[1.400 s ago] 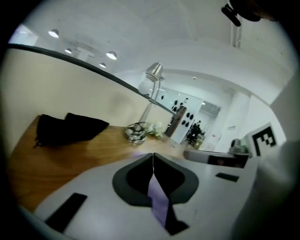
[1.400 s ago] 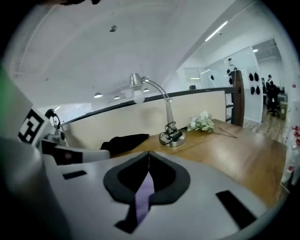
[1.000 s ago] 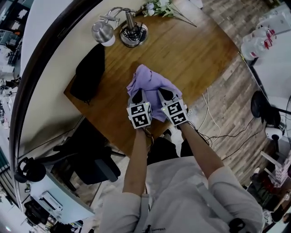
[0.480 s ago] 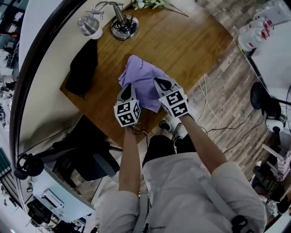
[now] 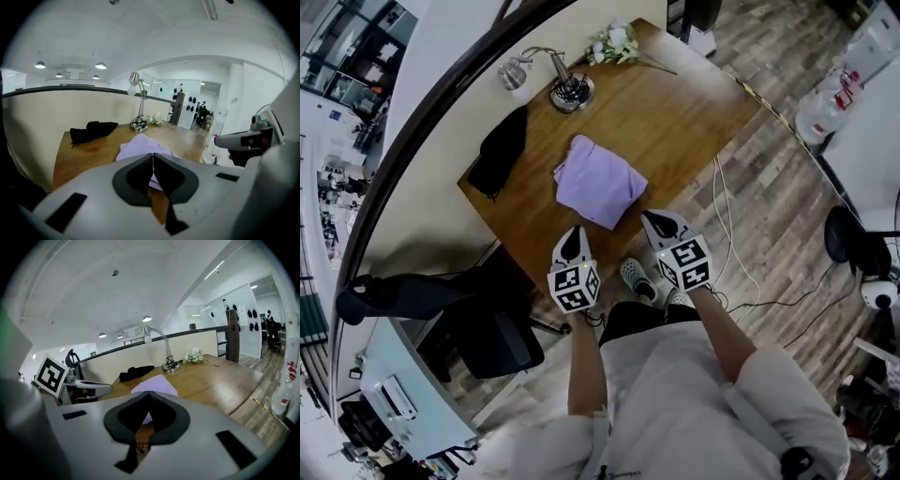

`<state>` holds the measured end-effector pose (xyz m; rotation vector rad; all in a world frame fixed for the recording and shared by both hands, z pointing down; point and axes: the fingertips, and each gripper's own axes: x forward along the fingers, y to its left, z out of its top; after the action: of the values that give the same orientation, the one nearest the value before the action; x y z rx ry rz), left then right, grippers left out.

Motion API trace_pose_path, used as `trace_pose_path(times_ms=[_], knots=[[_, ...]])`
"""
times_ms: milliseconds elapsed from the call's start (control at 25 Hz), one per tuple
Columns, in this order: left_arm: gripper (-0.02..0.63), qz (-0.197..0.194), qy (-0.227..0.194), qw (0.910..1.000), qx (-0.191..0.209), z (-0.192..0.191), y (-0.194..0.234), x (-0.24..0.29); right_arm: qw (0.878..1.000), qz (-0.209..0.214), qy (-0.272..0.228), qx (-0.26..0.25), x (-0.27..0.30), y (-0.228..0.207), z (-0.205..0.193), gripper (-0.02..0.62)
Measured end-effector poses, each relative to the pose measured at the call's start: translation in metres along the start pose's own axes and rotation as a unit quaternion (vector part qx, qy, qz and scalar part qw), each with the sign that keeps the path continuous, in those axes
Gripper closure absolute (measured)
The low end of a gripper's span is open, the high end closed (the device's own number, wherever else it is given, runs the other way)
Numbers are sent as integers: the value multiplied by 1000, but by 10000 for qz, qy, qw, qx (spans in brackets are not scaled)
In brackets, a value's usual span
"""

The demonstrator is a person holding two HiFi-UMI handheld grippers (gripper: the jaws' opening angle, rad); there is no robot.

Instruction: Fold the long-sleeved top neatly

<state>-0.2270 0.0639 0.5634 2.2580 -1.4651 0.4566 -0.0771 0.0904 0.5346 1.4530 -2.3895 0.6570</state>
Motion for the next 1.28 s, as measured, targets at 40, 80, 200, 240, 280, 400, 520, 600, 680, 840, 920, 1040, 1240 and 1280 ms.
trace_pose_path(times_ms=[40,80,200,240,280,400,520,600,680,840,920,1040,1240,1280], knots=[[581,-51,-131,9999,-91,0,-13,-10,10000,82,29,-43,-13,7,-7,591],[581,-100,-233,9995,-172,-1,-25,-18,9997,191,81,-154,-25,16,-14,592],[582,-81,-373,9991,-177,-5,-52,-45,9982,375,40,-460,-56,40,-31,592],[582,-58,-405,9990,-159,-7,-60,-58,9985,369,-32,-409,-67,45,-35,592],[583,-51,-444,9989,-161,-9,-68,-73,9989,339,-104,-312,-79,48,-40,592],[583,-86,-567,9981,-240,-18,-88,-109,9994,172,-258,-123,-105,50,-52,592],[583,-155,-530,9982,-213,-34,-95,-135,9994,51,-331,38,-123,59,-66,592],[583,-226,-515,9982,-191,-42,-96,-146,9995,3,-321,61,-130,67,-74,592],[583,-297,-515,9981,-147,-46,-97,-153,9995,-70,-304,55,-134,73,-77,592],[583,-446,-419,9980,140,-50,-93,-166,9988,-293,-398,57,-138,88,-71,592],[583,-536,-341,9974,339,-45,-82,-175,9974,-465,-532,138,-140,102,-65,592],[583,-765,-253,9951,579,-40,-64,-189,9952,-695,-662,200,-143,125,-64,592],[583,-1040,-314,9919,659,-36,-38,-196,9920,-880,-844,332,-133,153,-64,592],[583,-1107,-332,9908,710,-36,-34,-197,9916,-914,-857,318,-129,158,-65,592]])
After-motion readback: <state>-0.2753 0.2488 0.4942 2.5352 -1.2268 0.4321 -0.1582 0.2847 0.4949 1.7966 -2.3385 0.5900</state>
